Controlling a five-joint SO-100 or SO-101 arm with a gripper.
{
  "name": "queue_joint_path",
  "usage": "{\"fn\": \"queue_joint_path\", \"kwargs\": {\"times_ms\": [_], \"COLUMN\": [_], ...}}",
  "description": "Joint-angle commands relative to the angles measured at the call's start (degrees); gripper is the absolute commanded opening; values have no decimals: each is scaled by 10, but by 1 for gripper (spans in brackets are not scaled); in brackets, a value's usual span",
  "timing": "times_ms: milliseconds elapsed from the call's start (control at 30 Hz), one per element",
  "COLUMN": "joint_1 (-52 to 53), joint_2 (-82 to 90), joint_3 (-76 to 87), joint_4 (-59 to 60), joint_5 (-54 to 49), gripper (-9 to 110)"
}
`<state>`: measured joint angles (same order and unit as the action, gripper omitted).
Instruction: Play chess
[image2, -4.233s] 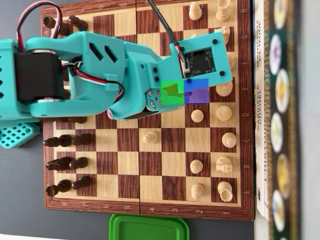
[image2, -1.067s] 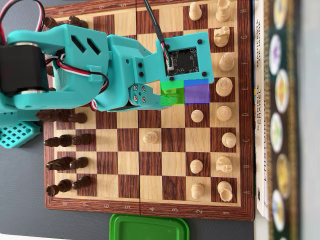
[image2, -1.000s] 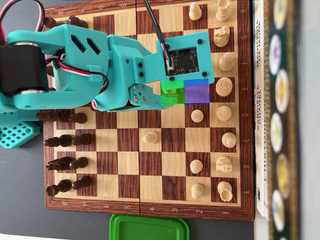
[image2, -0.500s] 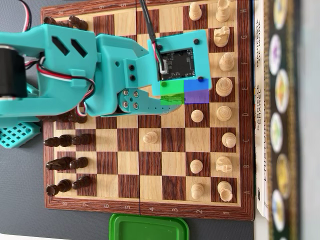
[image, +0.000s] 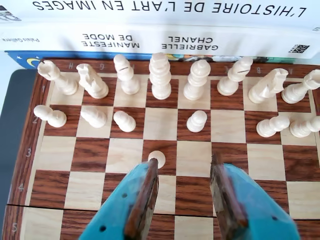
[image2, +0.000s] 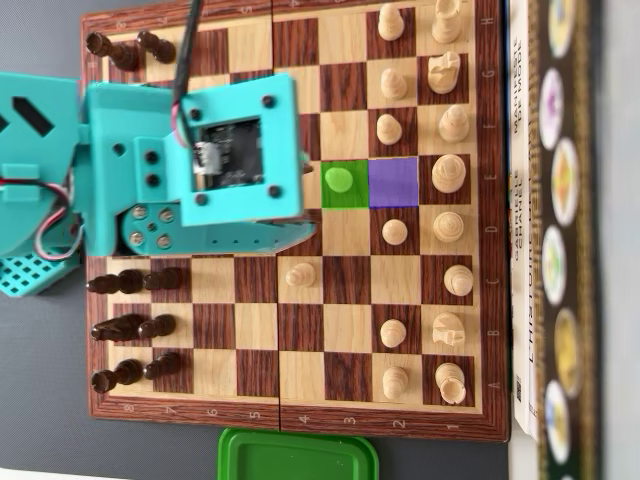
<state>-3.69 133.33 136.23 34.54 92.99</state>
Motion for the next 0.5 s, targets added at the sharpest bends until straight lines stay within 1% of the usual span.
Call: {"fn": "queue_joint_path", "kwargs": {"times_ms": [0,467], "joint_1": [5,17], "joint_2": [70,294], "joint_3": [19,161], "joint_4": [-2,-7], "joint_5": [1,4], "gripper": [15,15]}}
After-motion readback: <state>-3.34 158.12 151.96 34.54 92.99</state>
